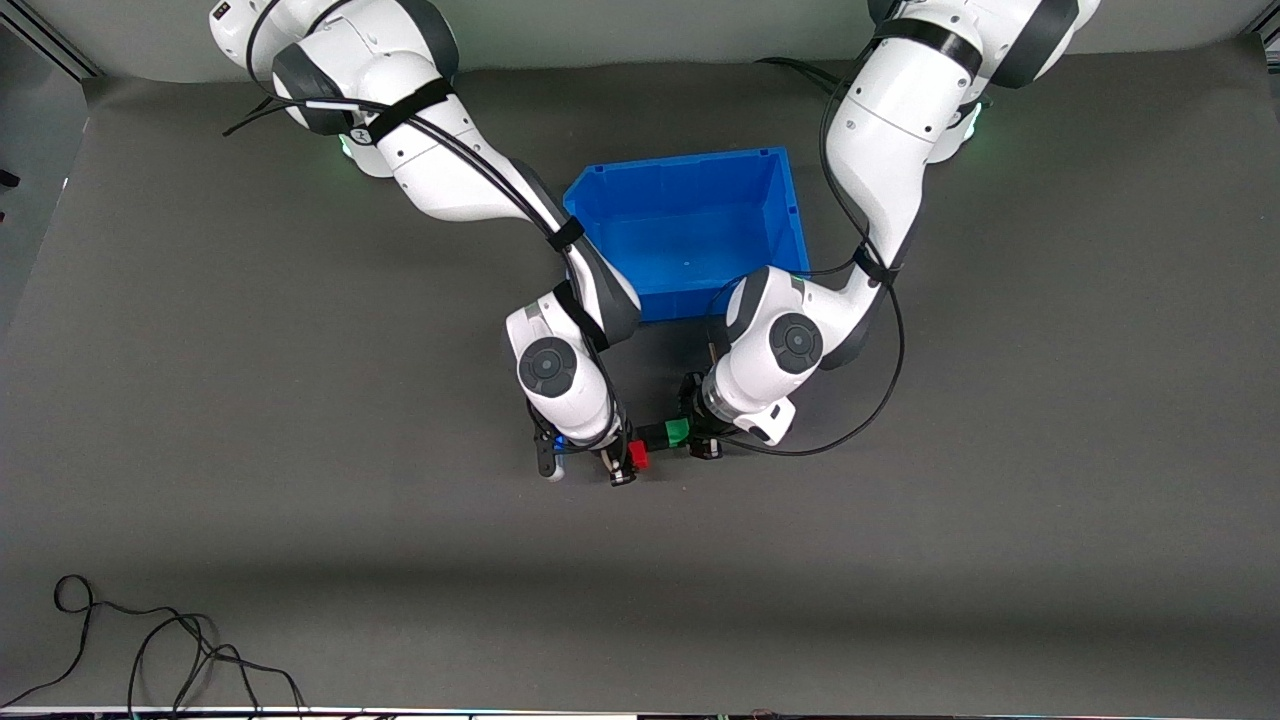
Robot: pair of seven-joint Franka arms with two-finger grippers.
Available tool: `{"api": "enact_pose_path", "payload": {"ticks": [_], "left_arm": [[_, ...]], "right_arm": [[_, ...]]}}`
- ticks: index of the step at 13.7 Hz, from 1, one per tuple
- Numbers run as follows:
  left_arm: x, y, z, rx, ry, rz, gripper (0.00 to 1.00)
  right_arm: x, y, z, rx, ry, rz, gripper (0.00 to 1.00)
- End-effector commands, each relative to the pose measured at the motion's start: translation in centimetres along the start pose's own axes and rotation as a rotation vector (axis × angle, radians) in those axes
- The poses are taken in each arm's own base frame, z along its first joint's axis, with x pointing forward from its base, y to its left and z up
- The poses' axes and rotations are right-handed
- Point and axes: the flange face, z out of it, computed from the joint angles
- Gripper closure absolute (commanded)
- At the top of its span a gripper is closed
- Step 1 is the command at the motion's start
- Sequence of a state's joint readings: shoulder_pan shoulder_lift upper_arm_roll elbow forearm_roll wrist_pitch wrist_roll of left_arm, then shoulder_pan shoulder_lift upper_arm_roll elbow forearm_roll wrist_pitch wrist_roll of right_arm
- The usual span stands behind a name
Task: Attach green and red cubes to black cube
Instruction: 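Press the red and green cubes against the black cube's sides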
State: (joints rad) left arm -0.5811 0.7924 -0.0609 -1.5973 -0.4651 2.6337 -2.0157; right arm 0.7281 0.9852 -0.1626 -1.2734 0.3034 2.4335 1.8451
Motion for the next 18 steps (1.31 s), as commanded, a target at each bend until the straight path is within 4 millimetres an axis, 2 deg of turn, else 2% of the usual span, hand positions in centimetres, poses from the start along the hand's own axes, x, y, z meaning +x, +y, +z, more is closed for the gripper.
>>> {"api": "enact_pose_path", "payload": {"ticks": [1, 3, 7, 11, 16, 18], "left_arm": [[-0.5, 0.6, 0.1, -0.024, -0.001, -0.030, 0.98], [-0.3, 1.1, 0.0, -0.034, 0.002, -0.061, 0.97], [-0.5, 1.3, 0.1, -0.037, -0.001, -0.064, 0.97], [-0.9, 1.9, 0.2, -0.048, -0.009, -0.085, 0.97], [-1.3, 2.3, 0.7, -0.066, 0.001, -0.090, 0.97], [-1.4, 2.4, 1.0, -0.070, 0.008, -0.083, 0.91]], "right_arm": [[1.2, -0.9, 0.6, 0.022, 0.044, -0.010, 1.00], [1.6, -0.9, 0.8, 0.020, 0.049, -0.007, 1.00], [1.0, -0.9, 0.2, 0.026, 0.040, -0.007, 1.00], [0.8, -0.6, 0.6, 0.020, 0.042, -0.002, 1.00], [-0.5, -0.1, 0.4, 0.019, 0.037, -0.005, 1.00], [-1.2, 0.2, 0.5, 0.020, 0.036, -0.009, 1.00]]}}
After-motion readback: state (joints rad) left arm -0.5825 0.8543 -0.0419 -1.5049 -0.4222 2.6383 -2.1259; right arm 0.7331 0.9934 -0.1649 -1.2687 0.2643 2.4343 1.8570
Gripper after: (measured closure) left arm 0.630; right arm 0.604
